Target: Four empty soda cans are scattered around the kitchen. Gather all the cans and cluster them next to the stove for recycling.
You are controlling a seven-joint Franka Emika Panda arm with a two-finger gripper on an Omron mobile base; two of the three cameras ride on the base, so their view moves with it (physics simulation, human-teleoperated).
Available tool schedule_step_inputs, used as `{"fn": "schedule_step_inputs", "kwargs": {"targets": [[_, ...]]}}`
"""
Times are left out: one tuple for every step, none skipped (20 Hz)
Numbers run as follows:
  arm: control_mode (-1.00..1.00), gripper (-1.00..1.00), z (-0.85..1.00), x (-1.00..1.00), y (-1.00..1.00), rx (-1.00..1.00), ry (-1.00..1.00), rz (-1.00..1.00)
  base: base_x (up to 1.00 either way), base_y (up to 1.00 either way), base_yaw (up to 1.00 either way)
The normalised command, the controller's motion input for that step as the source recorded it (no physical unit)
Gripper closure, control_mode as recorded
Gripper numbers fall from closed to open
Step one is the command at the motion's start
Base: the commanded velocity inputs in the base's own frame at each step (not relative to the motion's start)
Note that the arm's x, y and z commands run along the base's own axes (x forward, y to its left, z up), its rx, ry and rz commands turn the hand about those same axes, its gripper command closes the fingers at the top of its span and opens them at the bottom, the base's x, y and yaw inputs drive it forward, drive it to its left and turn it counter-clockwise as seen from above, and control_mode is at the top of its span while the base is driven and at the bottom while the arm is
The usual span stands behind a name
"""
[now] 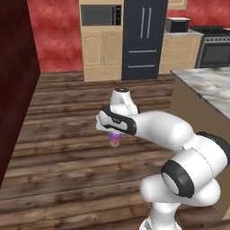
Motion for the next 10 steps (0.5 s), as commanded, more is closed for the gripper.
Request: {"fn": "schedule_step_inputs", "kwargs": {"targets": [[1.0, 1.0, 0.0, 0.0, 0.0, 0.0, 0.0, 0.0, 0.53, -0.24, 0.0], [1.0, 1.0, 0.0, 0.0, 0.0, 0.0, 0.0, 0.0, 0.53, -0.24, 0.0], [1.0, 1.0, 0.0, 0.0, 0.0, 0.0, 0.0, 0.0, 0.53, -0.24, 0.0], [1.0, 1.0, 0.0, 0.0, 0.0, 0.0, 0.0, 0.0, 0.52, -0.25, 0.0], [1.0, 1.0, 0.0, 0.0, 0.0, 0.0, 0.0, 0.0, 0.52, -0.25, 0.0], [1.0, 1.0, 0.0, 0.0, 0.0, 0.0, 0.0, 0.0, 0.52, -0.25, 0.0], [1.0, 1.0, 0.0, 0.0, 0.0, 0.0, 0.0, 0.0, 0.52, -0.25, 0.0], [1.0, 1.0, 0.0, 0.0, 0.0, 0.0, 0.0, 0.0, 0.52, -0.24, 0.0], [1.0, 1.0, 0.0, 0.0, 0.0, 0.0, 0.0, 0.0, 0.52, -0.25, 0.0], [1.0, 1.0, 0.0, 0.0, 0.0, 0.0, 0.0, 0.0, 0.52, -0.25, 0.0]]}}
